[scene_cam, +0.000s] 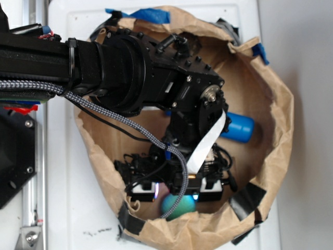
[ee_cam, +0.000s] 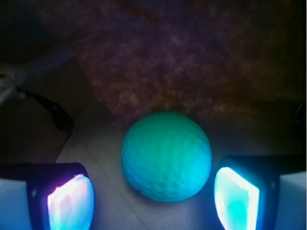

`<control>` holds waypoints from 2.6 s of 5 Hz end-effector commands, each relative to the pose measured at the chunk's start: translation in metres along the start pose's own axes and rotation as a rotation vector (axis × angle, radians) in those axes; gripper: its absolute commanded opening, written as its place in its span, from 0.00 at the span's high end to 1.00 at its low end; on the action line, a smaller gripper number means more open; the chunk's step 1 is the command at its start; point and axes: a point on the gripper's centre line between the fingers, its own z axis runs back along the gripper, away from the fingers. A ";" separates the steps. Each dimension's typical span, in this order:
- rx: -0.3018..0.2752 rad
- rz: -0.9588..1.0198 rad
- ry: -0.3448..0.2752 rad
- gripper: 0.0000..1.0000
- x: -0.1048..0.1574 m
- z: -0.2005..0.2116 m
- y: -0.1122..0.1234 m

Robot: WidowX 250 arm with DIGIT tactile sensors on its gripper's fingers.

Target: Grab the green ball.

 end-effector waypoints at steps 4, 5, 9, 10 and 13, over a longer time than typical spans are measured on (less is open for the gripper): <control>0.033 -0.002 -0.009 1.00 0.017 -0.015 0.012; 0.018 0.008 -0.006 1.00 0.019 -0.012 0.012; 0.023 0.358 0.440 1.00 -0.008 0.045 0.030; -0.072 0.562 0.594 1.00 -0.013 0.062 0.017; -0.023 0.842 0.464 1.00 -0.015 0.081 -0.021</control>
